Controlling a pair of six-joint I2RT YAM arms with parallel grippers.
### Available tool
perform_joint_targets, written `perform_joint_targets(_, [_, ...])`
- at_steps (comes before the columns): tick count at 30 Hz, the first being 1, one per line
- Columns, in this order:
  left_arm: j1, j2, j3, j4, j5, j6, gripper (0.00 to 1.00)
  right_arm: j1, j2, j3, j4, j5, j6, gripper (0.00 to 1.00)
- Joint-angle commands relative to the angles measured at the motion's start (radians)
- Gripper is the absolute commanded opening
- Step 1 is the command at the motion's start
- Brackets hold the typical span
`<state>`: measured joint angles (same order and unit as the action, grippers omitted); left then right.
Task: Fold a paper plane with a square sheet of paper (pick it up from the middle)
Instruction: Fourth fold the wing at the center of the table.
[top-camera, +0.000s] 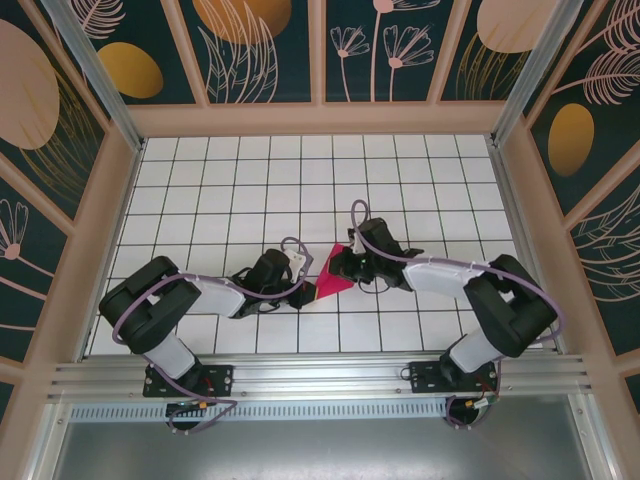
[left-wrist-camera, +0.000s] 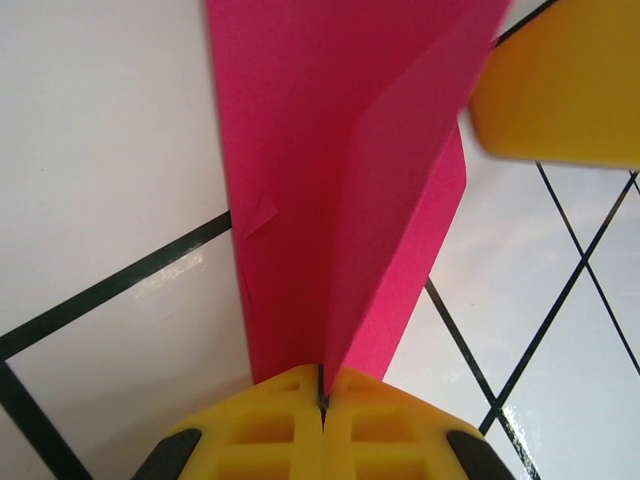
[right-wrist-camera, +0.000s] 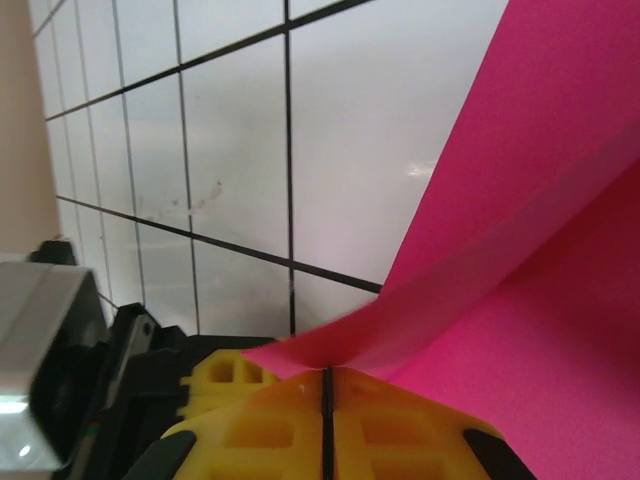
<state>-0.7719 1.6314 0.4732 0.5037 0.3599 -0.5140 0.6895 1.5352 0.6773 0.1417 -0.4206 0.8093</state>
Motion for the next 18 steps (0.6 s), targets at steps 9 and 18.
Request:
perform_joint_targets(9, [0.015,0.025,0.044,-0.040,0.038,0.004,0.09,-0.008,0.095,0.078,0.012,0.043,-0.006,0.12])
perform_joint_targets(18, [0.015,0.005,0.022,-0.041,0.024,0.016,0.17,-0.022,0.118,0.083,0.008,0.079,0.014,0.12])
